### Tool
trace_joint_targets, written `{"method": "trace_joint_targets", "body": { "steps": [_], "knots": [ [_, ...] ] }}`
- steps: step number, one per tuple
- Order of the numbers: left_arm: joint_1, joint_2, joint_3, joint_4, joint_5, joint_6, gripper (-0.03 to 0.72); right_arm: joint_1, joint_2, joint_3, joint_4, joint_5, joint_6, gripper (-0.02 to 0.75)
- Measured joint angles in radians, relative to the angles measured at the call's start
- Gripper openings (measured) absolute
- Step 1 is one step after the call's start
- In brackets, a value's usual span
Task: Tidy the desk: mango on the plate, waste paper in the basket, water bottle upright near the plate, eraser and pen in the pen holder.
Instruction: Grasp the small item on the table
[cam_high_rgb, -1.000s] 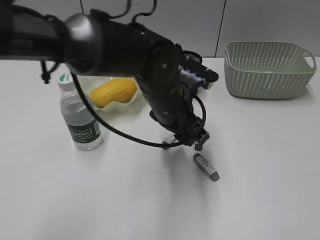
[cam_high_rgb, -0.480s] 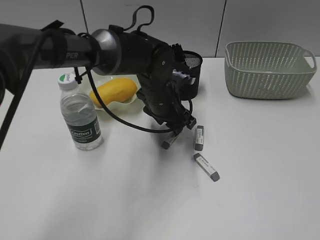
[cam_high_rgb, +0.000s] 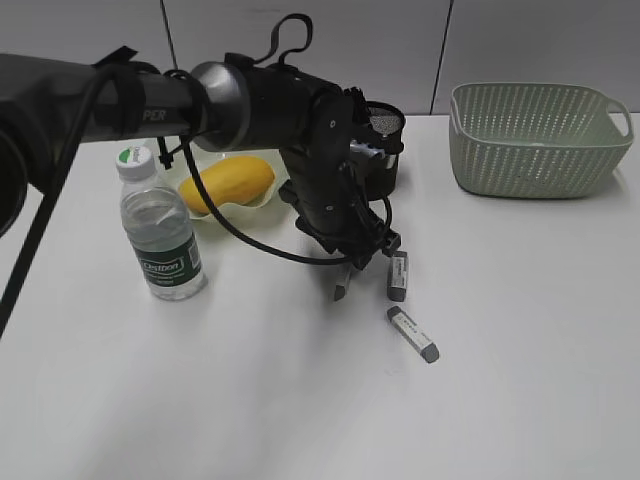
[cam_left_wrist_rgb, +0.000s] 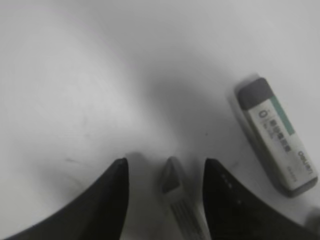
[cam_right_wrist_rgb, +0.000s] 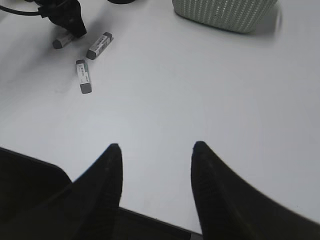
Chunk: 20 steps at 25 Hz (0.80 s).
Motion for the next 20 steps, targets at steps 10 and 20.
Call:
{"method": "trace_joint_targets", "body": {
  "steps": [10, 20],
  "knots": [
    [0.0, 0.023, -0.027, -0.003, 0.043, 0.0, 0.342, 0.0, 0.0, 0.0, 0.0, -0.001, 0.0, 0.368],
    [0.005, -0.053, -0.025, 0.01, -0.181, 0.0, 0.074, 0.0, 0.0, 0.0, 0.0, -0.001, 0.0, 0.367]
  ]
}}
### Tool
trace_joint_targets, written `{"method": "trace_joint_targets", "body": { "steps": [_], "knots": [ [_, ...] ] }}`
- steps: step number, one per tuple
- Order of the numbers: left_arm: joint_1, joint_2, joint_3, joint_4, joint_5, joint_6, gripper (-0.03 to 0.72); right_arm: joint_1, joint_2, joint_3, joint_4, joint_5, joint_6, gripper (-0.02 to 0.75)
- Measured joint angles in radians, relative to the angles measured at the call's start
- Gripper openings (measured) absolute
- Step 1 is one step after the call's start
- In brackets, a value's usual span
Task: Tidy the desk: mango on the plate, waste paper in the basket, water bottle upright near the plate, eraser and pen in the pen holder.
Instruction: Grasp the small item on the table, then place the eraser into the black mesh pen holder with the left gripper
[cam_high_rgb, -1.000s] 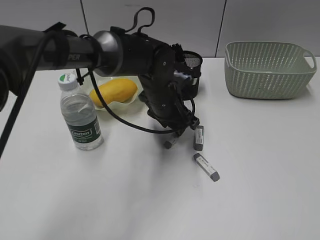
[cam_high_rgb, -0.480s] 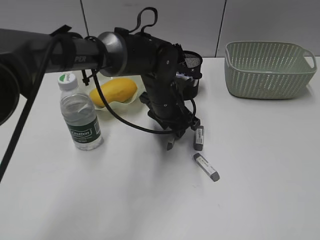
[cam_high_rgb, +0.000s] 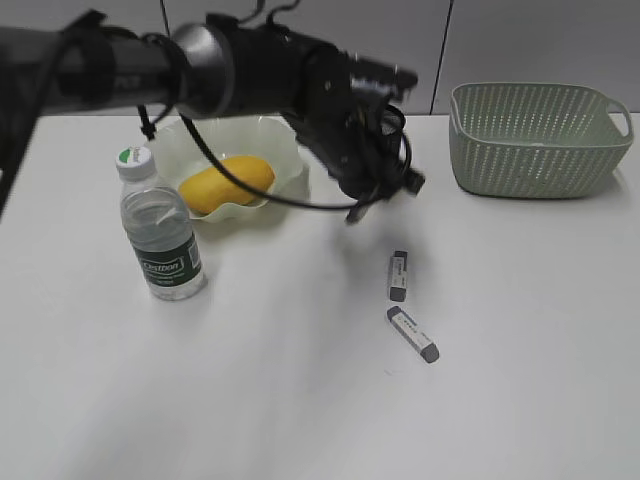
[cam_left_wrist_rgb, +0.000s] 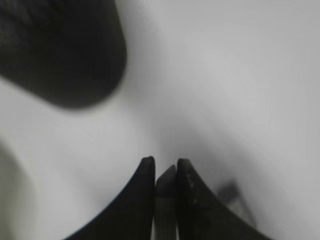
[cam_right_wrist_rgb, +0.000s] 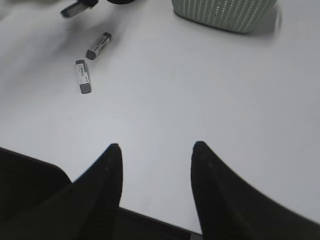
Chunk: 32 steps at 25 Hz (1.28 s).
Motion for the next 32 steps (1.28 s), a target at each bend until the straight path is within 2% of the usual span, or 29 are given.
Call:
{"method": "trace_joint_targets", "body": {
  "steps": [3, 7, 9, 11, 18, 20, 24, 26, 29, 32],
  "knots": [
    [0.023, -0.073, -0.003, -0.001, -0.315, 0.0, 0.074, 0.0, 0.0, 0.0, 0.0, 0.0, 0.0, 0.367],
    [0.062, -0.059, -0.004, -0.009, -0.754, 0.0, 0.074, 0.0, 0.0, 0.0, 0.0, 0.0, 0.0, 0.367],
    [0.073, -0.025, -0.004, -0.009, -0.898, 0.0, 0.074, 0.0, 0.0, 0.0, 0.0, 0.0, 0.0, 0.367],
    [0.076, 0.012, -0.004, -0.009, -0.95, 0.0, 0.074, 0.0, 0.0, 0.0, 0.0, -0.001, 0.0, 0.367],
    [0.076, 0.084, 0.0, -0.021, -0.9, 0.0, 0.081, 0.0, 0.0, 0.0, -0.002, -0.001, 0.0, 0.367],
    [0.076, 0.084, 0.0, -0.04, -0.862, 0.0, 0.124, 0.0, 0.0, 0.0, -0.004, -0.001, 0.0, 0.367],
    [0.076, 0.083, 0.0, -0.098, -0.786, 0.0, 0.322, 0.0, 0.0, 0.0, -0.004, -0.001, 0.0, 0.367],
    [0.076, 0.071, 0.0, -0.109, -0.736, 0.0, 0.396, 0.0, 0.0, 0.0, -0.004, -0.001, 0.0, 0.367],
    [0.076, 0.01, 0.005, -0.113, -0.642, 0.0, 0.429, 0.0, 0.0, 0.0, -0.005, -0.001, 0.0, 0.367],
    [0.078, -0.112, 0.005, -0.09, -0.504, 0.0, 0.397, 0.0, 0.0, 0.0, -0.005, -0.001, 0.0, 0.367]
  ]
}}
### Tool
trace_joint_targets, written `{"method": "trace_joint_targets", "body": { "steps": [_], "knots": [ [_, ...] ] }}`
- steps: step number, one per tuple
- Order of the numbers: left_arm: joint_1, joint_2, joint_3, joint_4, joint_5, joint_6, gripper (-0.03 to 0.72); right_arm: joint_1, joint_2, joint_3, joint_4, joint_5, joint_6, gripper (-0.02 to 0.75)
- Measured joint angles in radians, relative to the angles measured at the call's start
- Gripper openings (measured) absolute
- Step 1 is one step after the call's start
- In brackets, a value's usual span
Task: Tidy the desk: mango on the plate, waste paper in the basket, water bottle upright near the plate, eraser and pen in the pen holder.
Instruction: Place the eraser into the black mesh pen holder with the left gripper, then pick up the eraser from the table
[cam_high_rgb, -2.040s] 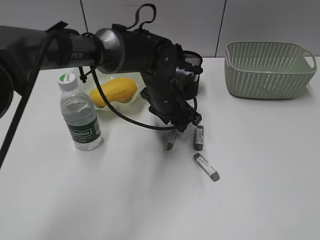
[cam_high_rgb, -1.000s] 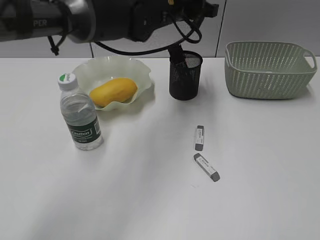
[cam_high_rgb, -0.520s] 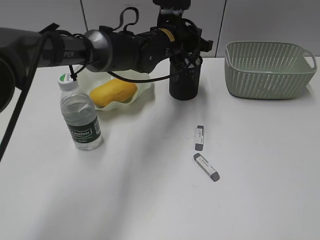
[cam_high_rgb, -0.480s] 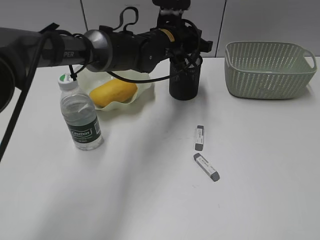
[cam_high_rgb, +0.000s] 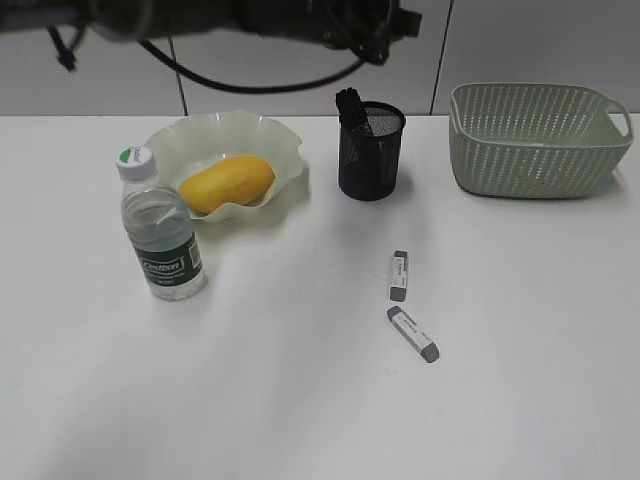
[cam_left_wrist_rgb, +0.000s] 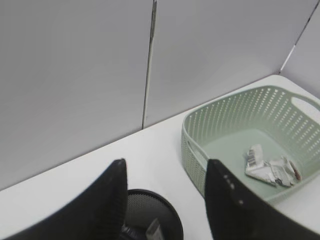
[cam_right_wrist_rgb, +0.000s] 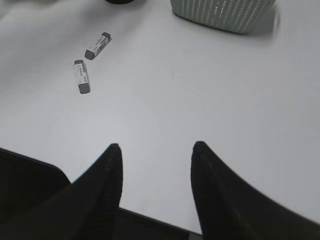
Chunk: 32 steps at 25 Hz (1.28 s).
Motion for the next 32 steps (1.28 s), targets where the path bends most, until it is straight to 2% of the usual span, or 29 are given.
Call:
{"method": "trace_joint_targets", "body": {
  "steps": [3, 5, 8, 13, 15, 18, 23, 27, 32],
  "knots": [
    [0.008, -0.118, 0.01, 0.063, 0.213, 0.0, 0.31, 0.0, 0.0, 0.0, 0.0, 0.0, 0.0, 0.367],
    [0.018, -0.197, 0.075, 0.104, 0.329, 0.0, 0.28, 0.0, 0.0, 0.0, 0.0, 0.0, 0.0, 0.367],
    [0.032, -0.363, 0.312, 0.12, 0.39, 0.0, 0.265, 0.0, 0.0, 0.0, 0.0, 0.0, 0.0, 0.367],
    [0.032, -0.811, 0.772, 0.123, 0.468, 0.0, 0.264, 0.0, 0.0, 0.0, -0.001, 0.0, 0.0, 0.367],
    [0.032, -0.996, 0.936, 0.122, 0.536, 0.0, 0.281, 0.0, 0.0, 0.0, -0.001, 0.0, 0.0, 0.367],
    [0.032, -1.295, 1.11, 0.117, 0.632, -0.029, 0.331, 0.0, 0.0, 0.0, -0.001, 0.0, 0.0, 0.367],
    [0.032, -1.702, 1.235, 0.151, 0.795, -0.078, 0.412, 0.0, 0.0, 0.0, -0.002, 0.0, 0.0, 0.367],
    [0.032, -1.906, 1.275, 0.201, 0.922, -0.087, 0.428, 0.0, 0.0, 0.0, -0.002, 0.0, 0.0, 0.367],
    [0.036, -2.063, 1.323, 0.223, 0.934, -0.123, 0.421, 0.0, 0.001, 0.0, -0.002, 0.0, 0.0, 0.367]
  ]
}}
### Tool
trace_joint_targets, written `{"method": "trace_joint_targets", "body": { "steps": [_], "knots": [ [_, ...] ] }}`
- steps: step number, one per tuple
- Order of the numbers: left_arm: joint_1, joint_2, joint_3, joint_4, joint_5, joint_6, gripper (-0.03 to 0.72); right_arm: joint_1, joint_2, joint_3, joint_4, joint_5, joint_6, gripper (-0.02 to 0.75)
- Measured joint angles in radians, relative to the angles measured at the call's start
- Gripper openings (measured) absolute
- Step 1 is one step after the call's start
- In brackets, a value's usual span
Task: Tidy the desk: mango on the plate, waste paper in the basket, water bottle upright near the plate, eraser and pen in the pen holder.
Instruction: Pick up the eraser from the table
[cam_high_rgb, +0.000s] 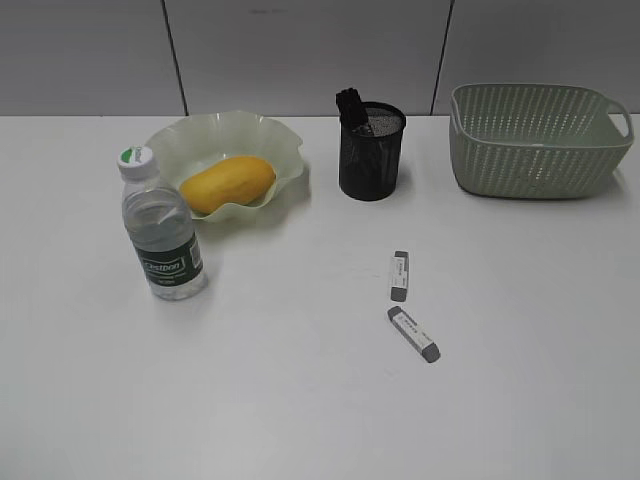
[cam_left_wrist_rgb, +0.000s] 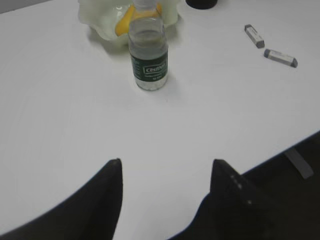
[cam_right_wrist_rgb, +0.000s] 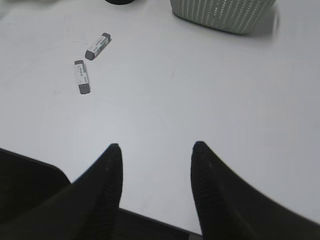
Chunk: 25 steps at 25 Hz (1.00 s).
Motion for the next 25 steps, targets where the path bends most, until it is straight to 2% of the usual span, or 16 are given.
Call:
{"method": "trace_joint_targets", "body": {
  "steps": [3, 6, 11, 13, 16, 22, 25],
  "knots": [
    [0.003, -0.045, 0.003, 0.015, -0.001, -0.012, 0.41, 0.0, 0.024, -0.008, 0.005, -0.016, 0.0, 0.367],
    [0.007, -0.06, 0.003, 0.015, -0.001, -0.015, 0.407, 0.001, 0.107, -0.029, 0.015, -0.104, -0.001, 0.367],
    [0.027, -0.087, 0.003, 0.015, -0.001, -0.015, 0.402, 0.001, 0.438, -0.036, 0.071, -0.329, -0.001, 0.366],
    [0.072, -0.11, 0.003, 0.015, -0.001, -0.015, 0.396, 0.001, 0.622, -0.047, 0.086, -0.411, -0.001, 0.366],
    [0.172, -0.139, 0.003, 0.015, -0.001, -0.015, 0.388, 0.01, 0.937, -0.116, 0.104, -0.475, -0.001, 0.366],
    [0.368, -0.14, 0.004, 0.015, -0.001, -0.015, 0.338, 0.14, 1.469, -0.389, 0.1, -0.492, -0.001, 0.366],
    [0.399, -0.14, 0.004, 0.015, -0.001, -0.015, 0.3, 0.175, 1.671, -0.525, 0.102, -0.443, -0.001, 0.368]
  ]
}}
